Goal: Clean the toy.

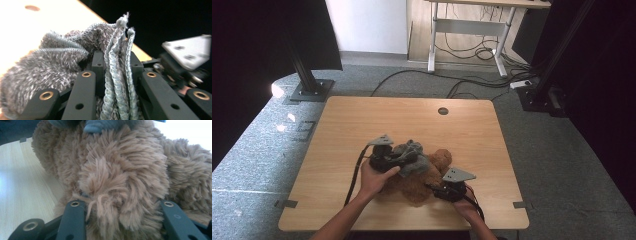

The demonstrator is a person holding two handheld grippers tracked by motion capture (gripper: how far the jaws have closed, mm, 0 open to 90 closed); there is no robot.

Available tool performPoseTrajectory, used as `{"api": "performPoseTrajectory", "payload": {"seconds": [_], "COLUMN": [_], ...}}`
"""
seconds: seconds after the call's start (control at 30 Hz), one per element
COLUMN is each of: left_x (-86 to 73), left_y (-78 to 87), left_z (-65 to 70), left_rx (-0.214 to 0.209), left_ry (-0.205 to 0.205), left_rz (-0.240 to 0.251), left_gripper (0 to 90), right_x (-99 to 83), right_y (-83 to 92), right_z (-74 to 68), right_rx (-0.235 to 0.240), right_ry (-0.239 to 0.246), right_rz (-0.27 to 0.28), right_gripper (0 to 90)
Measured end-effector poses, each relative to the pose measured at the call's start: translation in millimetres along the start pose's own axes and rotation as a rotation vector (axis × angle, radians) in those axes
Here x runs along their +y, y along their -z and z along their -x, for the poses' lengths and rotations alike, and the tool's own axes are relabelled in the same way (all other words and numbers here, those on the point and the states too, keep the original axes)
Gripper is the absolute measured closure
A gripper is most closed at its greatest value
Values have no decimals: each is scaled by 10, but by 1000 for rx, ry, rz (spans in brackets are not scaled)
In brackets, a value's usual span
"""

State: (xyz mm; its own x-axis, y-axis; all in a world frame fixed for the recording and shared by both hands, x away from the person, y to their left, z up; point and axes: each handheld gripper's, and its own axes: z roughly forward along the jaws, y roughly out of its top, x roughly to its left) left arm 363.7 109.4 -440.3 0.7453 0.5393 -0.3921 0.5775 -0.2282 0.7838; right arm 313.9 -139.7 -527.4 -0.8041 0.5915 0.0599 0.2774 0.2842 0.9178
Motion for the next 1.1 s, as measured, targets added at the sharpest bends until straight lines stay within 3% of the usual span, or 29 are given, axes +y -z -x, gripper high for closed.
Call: {"api": "performPoseTrajectory", "payload": {"seconds": [0.07,0.17,0.37,0.47,0.57,0.73,0.93,1.0,1.07,1.1], "left_x": [-23,-117,-335,-462,-548,-621,-764,-809,-814,-793], "left_y": [-120,-93,275,472,577,732,957,1034,1083,1103], "left_z": [-18,-73,-200,-300,-339,-374,-522,-606,-653,-660], "left_rx": [30,30,72,64,58,68,100,108,93,56], "left_ry": [-5,3,17,51,72,73,119,154,183,186], "left_rz": [-60,-75,-28,19,51,66,85,92,108,119], "left_gripper": [738,754,768,770,771,771,771,771,771,770], "right_x": [-6,-26,-46,-51,-49,-60,-59,-61,-58,-57], "right_y": [5,12,30,33,31,42,40,39,37,36], "right_z": [6,16,-28,-36,-39,-40,-34,-34,-37,-37], "right_rx": [-1,-1,-13,-9,-8,-5,-4,-5,-8,-10], "right_ry": [6,9,33,32,33,30,26,28,34,40], "right_rz": [0,-10,-9,-6,-4,-2,1,4,4,4], "right_gripper": [585,582,583,582,580,577,574,575,576,576]}}
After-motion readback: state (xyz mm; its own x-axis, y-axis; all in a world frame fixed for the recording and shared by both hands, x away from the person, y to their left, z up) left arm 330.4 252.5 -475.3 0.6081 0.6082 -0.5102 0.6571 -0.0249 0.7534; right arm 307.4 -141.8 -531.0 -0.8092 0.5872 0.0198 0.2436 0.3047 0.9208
